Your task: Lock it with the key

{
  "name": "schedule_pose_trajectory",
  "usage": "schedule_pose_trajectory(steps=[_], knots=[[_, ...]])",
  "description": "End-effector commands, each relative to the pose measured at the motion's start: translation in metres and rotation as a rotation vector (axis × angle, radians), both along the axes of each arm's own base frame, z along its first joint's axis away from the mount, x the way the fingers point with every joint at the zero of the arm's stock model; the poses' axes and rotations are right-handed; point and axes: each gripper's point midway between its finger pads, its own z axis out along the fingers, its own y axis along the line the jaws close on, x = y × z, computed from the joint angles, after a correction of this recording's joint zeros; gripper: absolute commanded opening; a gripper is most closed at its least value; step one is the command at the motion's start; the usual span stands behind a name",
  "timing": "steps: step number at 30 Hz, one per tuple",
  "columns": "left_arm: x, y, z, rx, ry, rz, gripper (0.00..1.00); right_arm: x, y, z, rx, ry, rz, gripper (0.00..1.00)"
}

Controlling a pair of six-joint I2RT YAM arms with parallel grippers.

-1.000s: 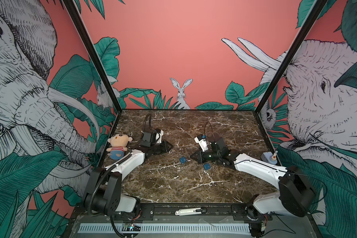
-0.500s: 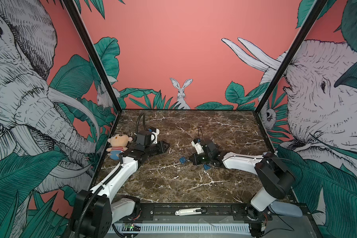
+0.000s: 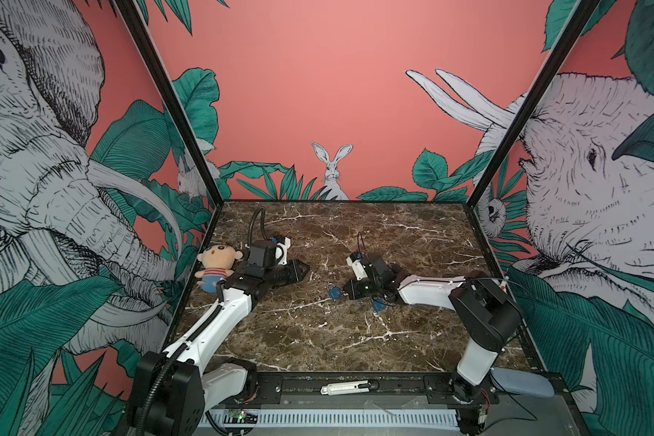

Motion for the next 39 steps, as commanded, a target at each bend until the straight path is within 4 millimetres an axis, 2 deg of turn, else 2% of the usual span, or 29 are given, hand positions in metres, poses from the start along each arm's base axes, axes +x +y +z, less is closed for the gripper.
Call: schedule_pose_trajectory(steps=[1,6,11,14,18,21,26,31,35,36,38,39], knots=[[-0.003,0.005,0.002,0.006,-0.007,0.012,0.37,0.003,0.005,-0.002,-0.003,-0.02,0.01,0.0],[-0.002,0.006,0.002,0.01,-0.005,0.012,0.37,0.004,0.004,-0.003,-0.008,-0.016,0.007,0.0],[-0.002,0.007,0.002,0.011,-0.007,0.016,0.37,0.003,0.003,0.0,-0.011,-0.019,0.006,0.15],[-0.001,0.007,0.003,0.01,-0.01,0.02,0.37,0.004,0.001,0.009,-0.008,-0.037,0.002,0.19],[0.001,0.009,0.007,0.015,-0.025,0.029,0.37,0.004,-0.006,0.029,-0.016,-0.083,-0.004,0.2],[0.004,0.012,0.011,0.041,-0.044,0.04,0.37,0.004,-0.014,0.052,-0.024,-0.134,-0.013,0.21],[0.013,0.028,0.018,0.136,-0.105,0.092,0.37,0.008,-0.041,0.102,-0.058,-0.255,-0.05,0.25],[0.026,0.055,0.026,0.287,-0.213,0.174,0.41,0.026,-0.089,0.149,-0.113,-0.384,-0.149,0.45],[0.038,0.062,0.036,0.351,-0.288,0.192,0.5,0.041,-0.127,0.174,-0.14,-0.469,-0.243,0.6],[0.041,0.062,0.04,0.358,-0.305,0.189,0.51,0.043,-0.135,0.178,-0.144,-0.489,-0.266,0.68],[0.046,0.062,0.044,0.372,-0.321,0.189,0.56,0.049,-0.152,0.187,-0.156,-0.531,-0.311,0.91],[0.05,0.065,0.044,0.387,-0.325,0.199,0.61,0.052,-0.162,0.19,-0.172,-0.55,-0.343,0.99]])
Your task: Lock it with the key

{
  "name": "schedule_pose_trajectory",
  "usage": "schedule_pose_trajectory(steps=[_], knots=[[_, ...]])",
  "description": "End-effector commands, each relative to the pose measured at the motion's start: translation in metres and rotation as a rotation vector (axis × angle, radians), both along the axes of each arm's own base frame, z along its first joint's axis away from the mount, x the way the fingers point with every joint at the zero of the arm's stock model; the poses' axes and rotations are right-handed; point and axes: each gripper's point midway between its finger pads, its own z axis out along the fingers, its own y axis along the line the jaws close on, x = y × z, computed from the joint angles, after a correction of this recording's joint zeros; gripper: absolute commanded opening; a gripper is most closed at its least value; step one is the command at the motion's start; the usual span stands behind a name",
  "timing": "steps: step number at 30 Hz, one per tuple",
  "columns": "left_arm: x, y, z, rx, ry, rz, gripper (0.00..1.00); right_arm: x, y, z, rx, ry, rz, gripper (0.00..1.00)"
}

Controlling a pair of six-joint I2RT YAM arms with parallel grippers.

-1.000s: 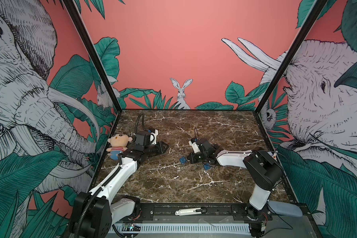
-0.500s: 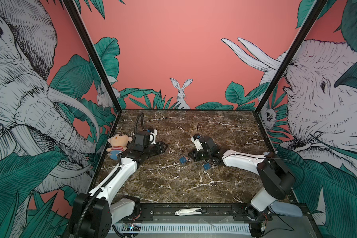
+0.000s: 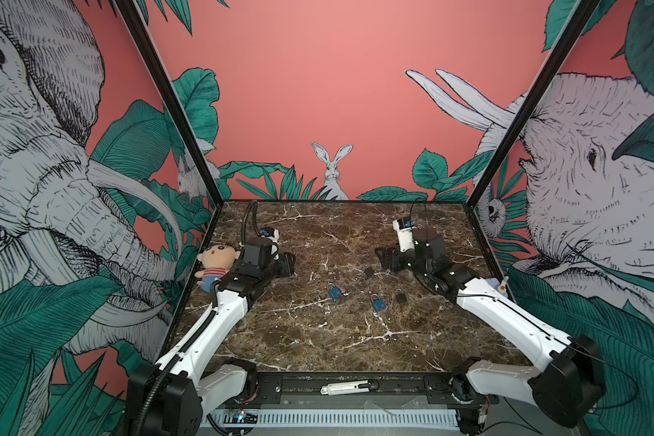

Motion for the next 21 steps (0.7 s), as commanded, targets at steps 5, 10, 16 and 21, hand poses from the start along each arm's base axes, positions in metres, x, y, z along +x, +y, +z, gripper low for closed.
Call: schedule_pose_trajectory(steps=[5,10,16,21], knots=[[0.029,0.029,0.023,0.175,-0.101,0.11,0.85,0.016,-0.065,0.016,-0.101,-0.121,-0.192,0.99],[0.04,0.06,0.027,0.324,-0.156,0.236,0.89,0.026,-0.109,0.009,-0.16,-0.157,-0.298,0.99],[0.039,0.096,0.032,0.513,-0.299,0.367,0.92,0.03,-0.173,-0.006,-0.242,-0.196,-0.501,0.99],[0.034,0.113,0.012,0.637,-0.319,0.412,0.94,0.029,-0.214,-0.041,-0.254,-0.222,-0.631,1.0]])
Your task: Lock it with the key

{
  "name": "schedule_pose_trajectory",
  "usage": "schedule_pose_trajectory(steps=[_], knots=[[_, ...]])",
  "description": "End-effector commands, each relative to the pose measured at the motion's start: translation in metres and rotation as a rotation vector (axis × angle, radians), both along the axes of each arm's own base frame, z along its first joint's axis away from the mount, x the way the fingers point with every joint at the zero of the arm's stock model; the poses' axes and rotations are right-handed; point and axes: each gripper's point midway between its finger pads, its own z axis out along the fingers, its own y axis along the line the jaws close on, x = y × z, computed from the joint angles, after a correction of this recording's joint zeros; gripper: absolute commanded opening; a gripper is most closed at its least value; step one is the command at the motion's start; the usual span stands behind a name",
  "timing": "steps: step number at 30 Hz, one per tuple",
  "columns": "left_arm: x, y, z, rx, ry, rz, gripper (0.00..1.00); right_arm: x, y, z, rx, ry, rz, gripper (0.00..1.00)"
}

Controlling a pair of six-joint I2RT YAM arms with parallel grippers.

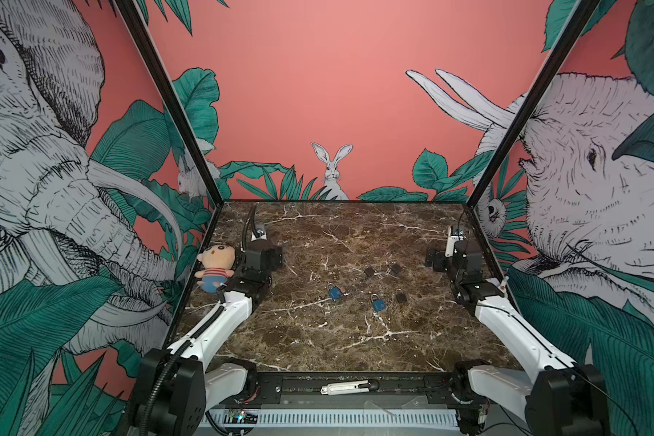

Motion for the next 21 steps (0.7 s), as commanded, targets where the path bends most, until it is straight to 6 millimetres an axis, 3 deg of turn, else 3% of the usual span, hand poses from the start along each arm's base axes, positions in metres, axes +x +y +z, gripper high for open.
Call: schedule_pose_trajectory(steps=[1,4,9,16,21], knots=[[0.003,0.016,0.013,0.121,-0.076,0.051,0.94,0.009,-0.021,0.004,-0.039,-0.119,-0.07,0.99],[0.005,0.025,-0.002,0.154,-0.062,0.095,0.95,0.013,-0.026,-0.023,-0.078,-0.085,-0.071,0.99],[0.008,0.033,-0.032,0.207,-0.009,0.087,0.95,0.019,-0.02,-0.049,-0.098,-0.096,-0.028,0.99],[0.007,0.041,-0.056,0.089,-0.062,0.038,0.95,0.02,-0.018,-0.062,-0.091,-0.147,-0.017,0.99],[0.013,0.043,-0.055,0.01,-0.125,-0.003,0.95,0.021,-0.014,-0.071,-0.087,-0.163,0.008,0.99]])
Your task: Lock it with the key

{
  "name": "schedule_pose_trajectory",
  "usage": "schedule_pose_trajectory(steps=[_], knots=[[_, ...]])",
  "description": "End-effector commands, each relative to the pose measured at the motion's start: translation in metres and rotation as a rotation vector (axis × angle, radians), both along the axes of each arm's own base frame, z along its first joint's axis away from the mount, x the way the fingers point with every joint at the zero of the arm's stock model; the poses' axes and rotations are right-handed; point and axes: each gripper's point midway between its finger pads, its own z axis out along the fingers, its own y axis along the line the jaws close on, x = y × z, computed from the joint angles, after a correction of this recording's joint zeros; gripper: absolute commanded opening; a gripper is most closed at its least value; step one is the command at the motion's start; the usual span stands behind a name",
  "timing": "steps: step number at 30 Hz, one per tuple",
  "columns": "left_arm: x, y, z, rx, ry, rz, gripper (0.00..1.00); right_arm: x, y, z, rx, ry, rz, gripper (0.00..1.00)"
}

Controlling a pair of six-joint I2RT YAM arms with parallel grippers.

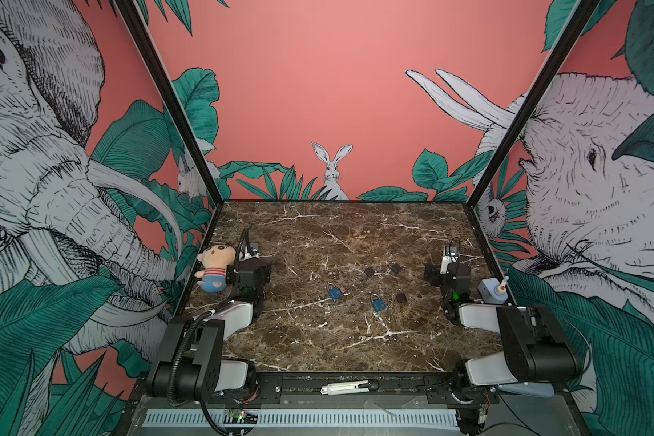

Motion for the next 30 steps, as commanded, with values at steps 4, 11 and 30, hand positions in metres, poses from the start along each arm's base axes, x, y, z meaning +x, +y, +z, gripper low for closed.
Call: schedule_pose_trajectory(steps=[4,11,30], knots=[[0.019,-0.013,0.012,-0.17,-0.149,-0.124,0.95,0.009,0.003,0.01,-0.001,-0.116,0.021,0.99],[0.037,-0.029,-0.012,-0.174,-0.097,-0.229,0.95,0.018,0.01,0.006,0.007,-0.064,0.075,0.99],[0.038,-0.042,-0.015,-0.183,-0.066,-0.302,0.99,0.022,0.008,0.002,0.048,-0.029,0.093,0.99]])
